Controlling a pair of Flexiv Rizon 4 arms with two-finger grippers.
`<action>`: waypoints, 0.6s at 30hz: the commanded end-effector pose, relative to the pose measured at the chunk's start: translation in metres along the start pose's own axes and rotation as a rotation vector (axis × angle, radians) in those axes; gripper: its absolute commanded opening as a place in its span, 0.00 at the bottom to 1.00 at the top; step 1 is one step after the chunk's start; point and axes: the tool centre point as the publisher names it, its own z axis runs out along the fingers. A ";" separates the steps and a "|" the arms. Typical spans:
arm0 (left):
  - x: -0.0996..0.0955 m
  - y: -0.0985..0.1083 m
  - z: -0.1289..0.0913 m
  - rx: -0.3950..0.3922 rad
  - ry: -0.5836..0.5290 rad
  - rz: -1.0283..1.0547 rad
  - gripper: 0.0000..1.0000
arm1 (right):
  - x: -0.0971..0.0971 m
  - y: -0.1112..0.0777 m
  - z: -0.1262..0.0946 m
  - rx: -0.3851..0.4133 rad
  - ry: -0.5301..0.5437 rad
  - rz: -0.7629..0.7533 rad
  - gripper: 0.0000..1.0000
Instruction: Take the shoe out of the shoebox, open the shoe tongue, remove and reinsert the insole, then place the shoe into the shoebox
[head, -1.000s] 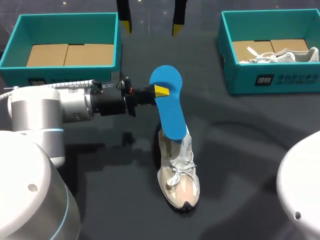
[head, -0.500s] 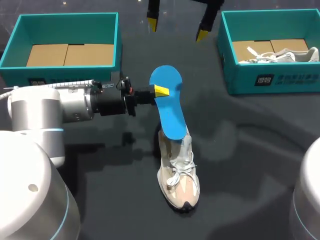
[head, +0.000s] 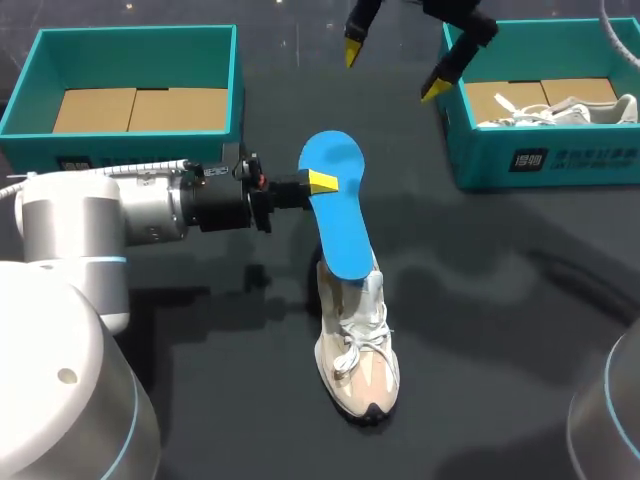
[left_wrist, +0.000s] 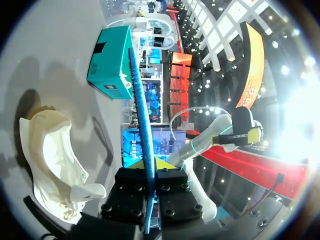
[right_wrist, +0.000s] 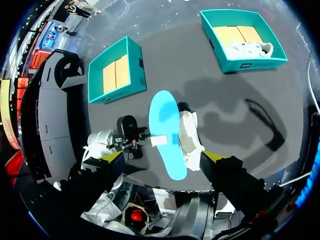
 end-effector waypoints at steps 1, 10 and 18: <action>-0.001 0.000 0.000 0.000 0.001 0.000 0.00 | -0.015 0.004 0.009 0.012 0.455 0.000 1.00; -0.001 0.000 0.000 0.000 0.001 0.000 0.00 | -0.034 0.005 0.013 0.017 0.621 -0.026 1.00; -0.001 0.000 0.000 0.000 0.001 0.000 0.00 | -0.042 0.009 0.022 0.030 0.725 -0.040 1.00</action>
